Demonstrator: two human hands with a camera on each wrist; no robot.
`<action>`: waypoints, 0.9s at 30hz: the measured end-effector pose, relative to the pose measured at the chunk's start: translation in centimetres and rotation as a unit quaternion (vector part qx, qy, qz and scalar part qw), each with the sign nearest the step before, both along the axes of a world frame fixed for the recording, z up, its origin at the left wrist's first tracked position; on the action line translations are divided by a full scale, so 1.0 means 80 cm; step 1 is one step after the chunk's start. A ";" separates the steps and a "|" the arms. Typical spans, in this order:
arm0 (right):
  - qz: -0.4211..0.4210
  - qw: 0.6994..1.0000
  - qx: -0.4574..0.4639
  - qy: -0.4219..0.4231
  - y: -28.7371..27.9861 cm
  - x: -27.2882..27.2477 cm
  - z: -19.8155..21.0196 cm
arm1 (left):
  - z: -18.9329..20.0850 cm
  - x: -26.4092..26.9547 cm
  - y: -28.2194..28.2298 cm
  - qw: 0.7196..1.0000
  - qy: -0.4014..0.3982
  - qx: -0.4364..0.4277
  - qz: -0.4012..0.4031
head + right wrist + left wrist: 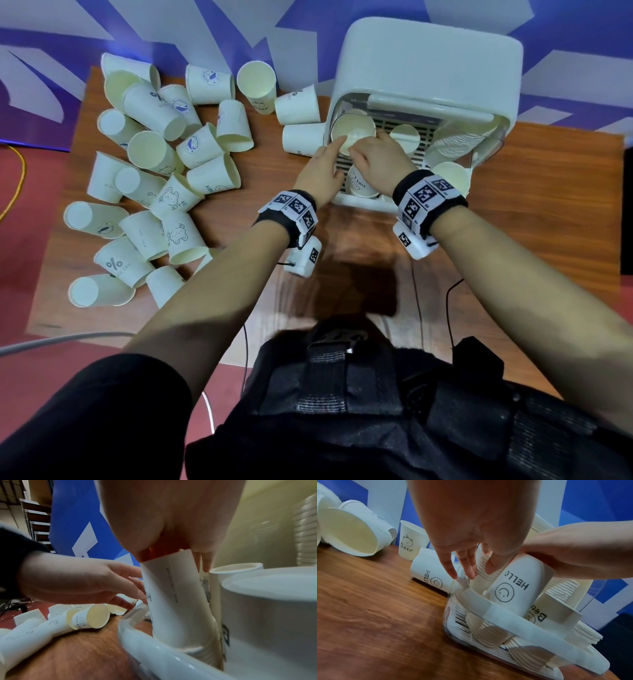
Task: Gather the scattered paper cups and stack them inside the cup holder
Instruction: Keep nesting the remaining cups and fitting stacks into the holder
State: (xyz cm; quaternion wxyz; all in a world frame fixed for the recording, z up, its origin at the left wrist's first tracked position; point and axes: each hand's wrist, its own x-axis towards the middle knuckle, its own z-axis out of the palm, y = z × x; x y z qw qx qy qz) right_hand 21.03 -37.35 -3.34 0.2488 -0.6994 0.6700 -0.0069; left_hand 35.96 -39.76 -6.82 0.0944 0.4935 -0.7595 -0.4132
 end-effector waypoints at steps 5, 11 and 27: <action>-0.034 0.999 -0.035 0.000 0.009 -0.003 -0.004 | -0.005 -0.002 -0.001 1.000 -0.003 -0.016 0.007; -0.056 0.992 -0.111 -0.014 0.022 0.004 -0.006 | 0.003 0.003 0.001 0.994 -0.021 -0.108 0.021; -0.054 0.995 -0.080 0.012 0.017 0.008 -0.007 | 0.004 0.024 0.004 0.995 -0.041 -0.089 -0.026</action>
